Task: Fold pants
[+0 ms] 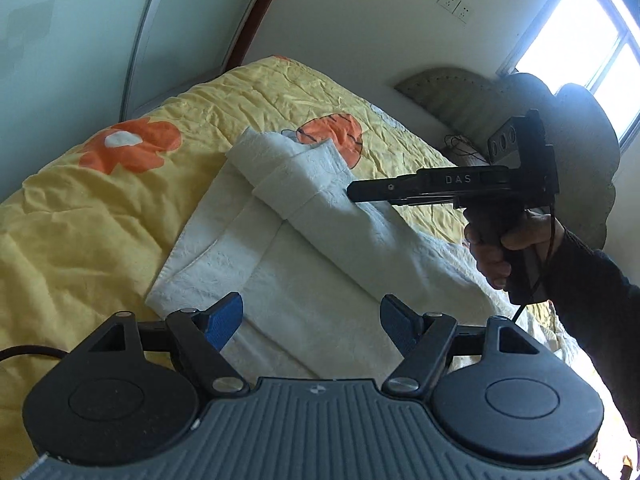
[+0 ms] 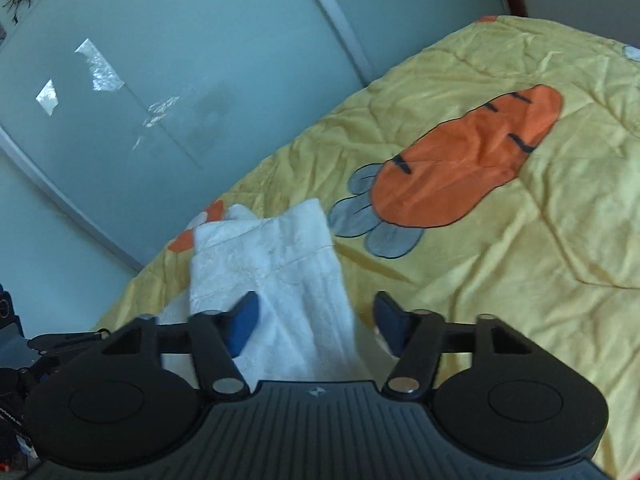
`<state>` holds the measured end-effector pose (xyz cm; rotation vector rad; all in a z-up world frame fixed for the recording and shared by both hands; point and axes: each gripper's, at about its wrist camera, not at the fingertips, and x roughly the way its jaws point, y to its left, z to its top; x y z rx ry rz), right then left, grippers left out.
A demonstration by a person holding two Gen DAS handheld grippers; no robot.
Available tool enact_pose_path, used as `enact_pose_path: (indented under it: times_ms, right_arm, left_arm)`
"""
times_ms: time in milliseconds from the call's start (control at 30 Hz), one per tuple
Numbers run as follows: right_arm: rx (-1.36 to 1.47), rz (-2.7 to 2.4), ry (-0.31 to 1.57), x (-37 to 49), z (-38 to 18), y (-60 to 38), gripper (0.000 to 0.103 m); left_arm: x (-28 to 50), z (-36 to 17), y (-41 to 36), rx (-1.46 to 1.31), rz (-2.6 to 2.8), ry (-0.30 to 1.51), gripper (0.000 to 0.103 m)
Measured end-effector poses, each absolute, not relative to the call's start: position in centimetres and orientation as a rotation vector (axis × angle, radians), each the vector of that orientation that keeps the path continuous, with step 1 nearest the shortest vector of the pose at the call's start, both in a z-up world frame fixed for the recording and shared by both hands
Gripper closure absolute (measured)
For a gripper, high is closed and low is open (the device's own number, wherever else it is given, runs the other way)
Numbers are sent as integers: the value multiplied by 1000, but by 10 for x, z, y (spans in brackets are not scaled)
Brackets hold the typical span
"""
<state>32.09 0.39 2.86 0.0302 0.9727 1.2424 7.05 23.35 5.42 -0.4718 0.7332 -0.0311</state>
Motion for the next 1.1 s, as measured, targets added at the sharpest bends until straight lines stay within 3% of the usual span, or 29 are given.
enact_pose_path:
  times_ms: [67, 167, 400, 467, 533, 567, 667, 700, 733, 800, 1000, 1100]
  right_arm:
    - [-10, 1233, 912, 311, 33, 5, 80]
    - [-67, 1212, 843, 299, 48, 3, 92]
    - [-116, 1379, 682, 222, 102, 3, 94]
    - [-175, 1416, 678, 194, 100, 14, 94]
    - [-228, 1447, 676, 165, 91, 27, 94]
    - [-247, 1449, 675, 151, 85, 33, 93]
    - [-233, 1418, 677, 124, 68, 40, 93]
    - [-221, 1399, 697, 118, 63, 38, 93]
    - [-205, 1376, 715, 114, 60, 33, 93]
    - [-127, 1346, 734, 106, 58, 8, 93]
    - [-25, 1083, 777, 117, 58, -108, 91]
    - [72, 892, 811, 129, 59, -182, 91]
  left_arm:
    - [68, 50, 239, -493, -41, 731, 25]
    - [66, 49, 246, -539, -56, 715, 25]
    - [48, 51, 271, -811, -131, 600, 24]
    - [33, 49, 285, -986, -152, 505, 20]
    - [22, 47, 292, -1089, -125, 443, 2]
    - [21, 46, 292, -1105, -108, 441, 1]
    - [28, 40, 284, -1058, -20, 538, 15]
    - [31, 37, 281, -1037, -3, 568, 34]
    - [36, 34, 279, -1004, 22, 617, 64]
    - [45, 31, 275, -914, 83, 693, 90]
    - [40, 64, 257, -641, 57, 645, 95]
    - [47, 58, 253, -570, 84, 722, 95]
